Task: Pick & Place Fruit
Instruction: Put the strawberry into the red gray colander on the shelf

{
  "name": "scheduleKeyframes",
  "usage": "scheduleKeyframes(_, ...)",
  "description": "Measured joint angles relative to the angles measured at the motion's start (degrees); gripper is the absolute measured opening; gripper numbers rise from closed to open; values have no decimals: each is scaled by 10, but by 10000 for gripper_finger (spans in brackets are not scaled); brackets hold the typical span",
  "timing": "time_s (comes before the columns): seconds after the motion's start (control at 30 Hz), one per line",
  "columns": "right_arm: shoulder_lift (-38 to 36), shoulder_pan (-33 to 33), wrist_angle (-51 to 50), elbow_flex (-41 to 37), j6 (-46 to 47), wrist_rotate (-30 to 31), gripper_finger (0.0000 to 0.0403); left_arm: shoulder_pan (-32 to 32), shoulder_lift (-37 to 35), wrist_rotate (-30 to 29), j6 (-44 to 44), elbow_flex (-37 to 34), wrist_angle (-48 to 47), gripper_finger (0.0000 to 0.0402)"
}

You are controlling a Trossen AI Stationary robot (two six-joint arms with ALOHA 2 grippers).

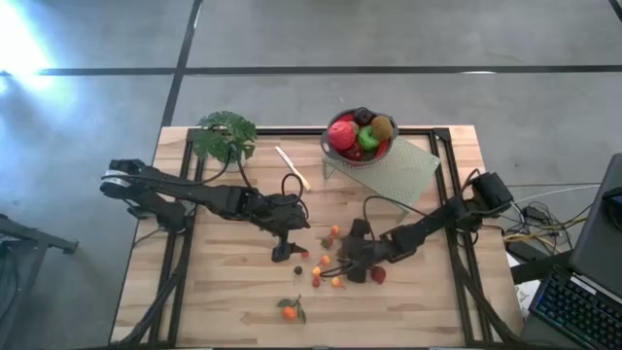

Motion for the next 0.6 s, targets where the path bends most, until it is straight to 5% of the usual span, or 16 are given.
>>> scheduleKeyframes(0.37, -16, 0, -14, -1, -20, -15, 130, 0, 0, 0, 0, 0, 0, 360)
scheduleKeyframes(0.6, -76, 0, -104, 16, -32, -20, 142, 0, 0, 0, 0, 0, 0, 360)
